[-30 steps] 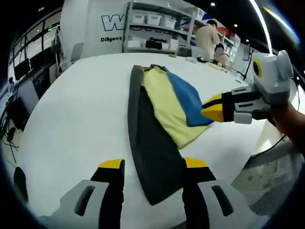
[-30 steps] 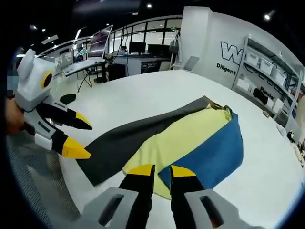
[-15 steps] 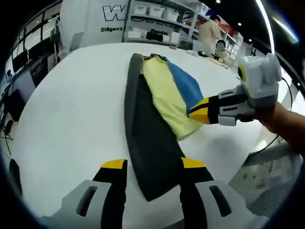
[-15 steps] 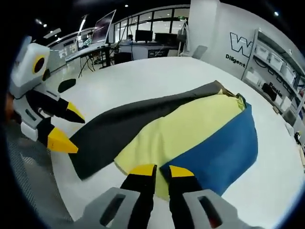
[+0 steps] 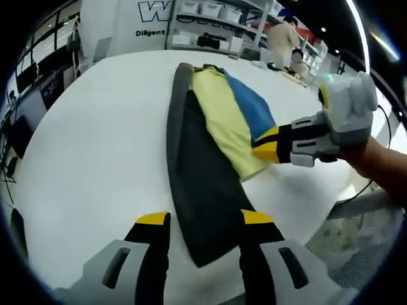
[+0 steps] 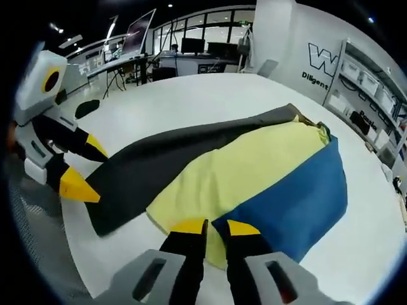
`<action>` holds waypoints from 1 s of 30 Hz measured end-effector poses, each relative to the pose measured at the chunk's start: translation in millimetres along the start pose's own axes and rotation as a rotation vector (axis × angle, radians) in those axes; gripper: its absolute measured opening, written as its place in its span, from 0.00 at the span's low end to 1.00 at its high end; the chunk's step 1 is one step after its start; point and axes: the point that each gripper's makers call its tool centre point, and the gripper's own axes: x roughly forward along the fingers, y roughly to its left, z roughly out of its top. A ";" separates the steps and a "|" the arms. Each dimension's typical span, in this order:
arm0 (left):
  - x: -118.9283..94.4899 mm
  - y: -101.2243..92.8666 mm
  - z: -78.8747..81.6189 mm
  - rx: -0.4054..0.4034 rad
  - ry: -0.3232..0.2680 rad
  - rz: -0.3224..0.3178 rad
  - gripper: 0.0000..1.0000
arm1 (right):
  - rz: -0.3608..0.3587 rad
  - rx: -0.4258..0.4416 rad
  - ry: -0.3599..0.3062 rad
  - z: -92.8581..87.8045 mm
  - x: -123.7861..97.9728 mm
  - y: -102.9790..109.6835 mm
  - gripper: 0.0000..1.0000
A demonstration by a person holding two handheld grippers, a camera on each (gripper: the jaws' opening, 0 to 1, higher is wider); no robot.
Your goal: Fold the garment on the visible template until the final outline fits inside the template.
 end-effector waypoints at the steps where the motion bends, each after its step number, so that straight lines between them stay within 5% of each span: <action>1: 1.0 0.1 -0.3 0.000 0.003 0.000 0.38 | -0.002 -0.003 0.000 -0.1 0.0 -0.6 0.04; 12: 8.5 4.2 -4.4 0.002 0.020 0.004 0.25 | -0.017 -0.006 -0.010 -0.5 0.1 -5.9 0.00; 20: 7.3 9.3 -7.7 0.013 0.044 0.002 0.00 | -0.016 0.000 -0.014 -0.3 -0.3 -6.1 0.00; 30: 0.2 8.3 -6.2 -0.006 0.036 0.010 0.00 | -0.011 0.039 -0.038 7.4 -6.4 -8.6 0.00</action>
